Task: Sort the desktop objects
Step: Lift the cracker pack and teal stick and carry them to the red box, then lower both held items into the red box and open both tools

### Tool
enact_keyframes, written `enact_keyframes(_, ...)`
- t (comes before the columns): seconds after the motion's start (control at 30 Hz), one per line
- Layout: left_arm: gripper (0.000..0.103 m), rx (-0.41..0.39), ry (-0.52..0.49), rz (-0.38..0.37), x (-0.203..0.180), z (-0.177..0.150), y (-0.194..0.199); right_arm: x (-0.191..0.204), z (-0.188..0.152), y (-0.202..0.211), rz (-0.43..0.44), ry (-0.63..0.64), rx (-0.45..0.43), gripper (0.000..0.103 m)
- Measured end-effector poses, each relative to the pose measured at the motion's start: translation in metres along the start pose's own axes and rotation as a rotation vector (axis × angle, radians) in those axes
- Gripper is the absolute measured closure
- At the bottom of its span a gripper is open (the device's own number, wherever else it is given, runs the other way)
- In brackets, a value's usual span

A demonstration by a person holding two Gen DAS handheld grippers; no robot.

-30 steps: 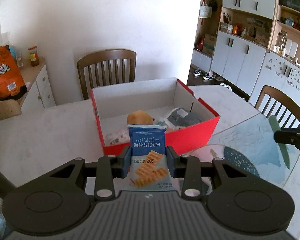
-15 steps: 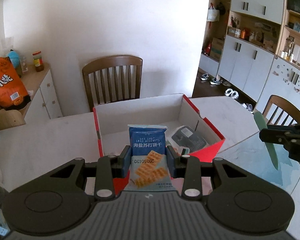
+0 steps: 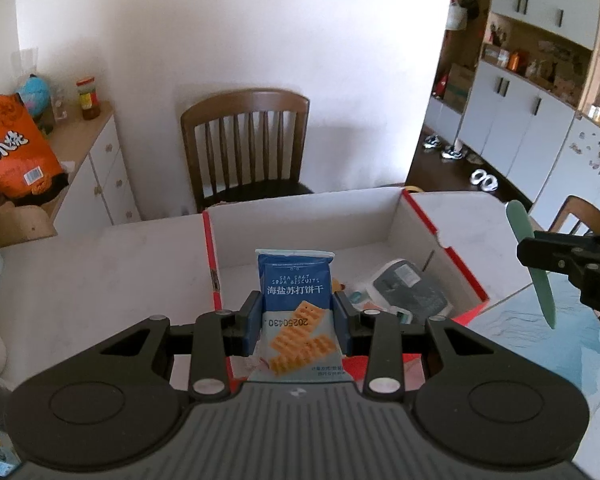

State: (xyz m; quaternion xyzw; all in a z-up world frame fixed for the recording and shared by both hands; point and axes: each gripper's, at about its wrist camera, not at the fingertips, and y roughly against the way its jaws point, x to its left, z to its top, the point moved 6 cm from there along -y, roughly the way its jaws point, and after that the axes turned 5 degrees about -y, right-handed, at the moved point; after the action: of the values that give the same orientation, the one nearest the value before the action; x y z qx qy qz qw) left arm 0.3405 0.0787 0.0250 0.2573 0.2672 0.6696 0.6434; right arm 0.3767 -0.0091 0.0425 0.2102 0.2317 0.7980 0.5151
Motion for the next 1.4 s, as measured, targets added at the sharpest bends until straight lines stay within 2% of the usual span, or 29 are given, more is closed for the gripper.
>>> enact_keyframes(0.23,0.067,0.03,0.01,0.02,0.008,0.008,-0.028,0.003,0.006,-0.034,0.024,-0.002,0.02,0.094)
enact_keyframes(0.83,0.067,0.127,-0.044,0.091,0.015,-0.002,-0.101,-0.005,-0.009,-0.104,0.046,-0.014,0.111,0.097)
enact_keyframes(1.03,0.067,0.176,-0.05,0.091,0.013,-0.016,-0.118,-0.007,-0.018,-0.126,0.047,-0.027,0.153,0.097)
enact_keyframes(1.3,0.067,0.234,-0.068,0.083,0.008,-0.025,-0.135,-0.005,-0.028,-0.133,0.063,-0.007,0.179,0.097)
enact_keyframes(1.4,0.066,0.246,-0.065,0.068,0.005,-0.025,-0.138,-0.008,-0.03,-0.136,0.063,-0.01,0.188,0.093)
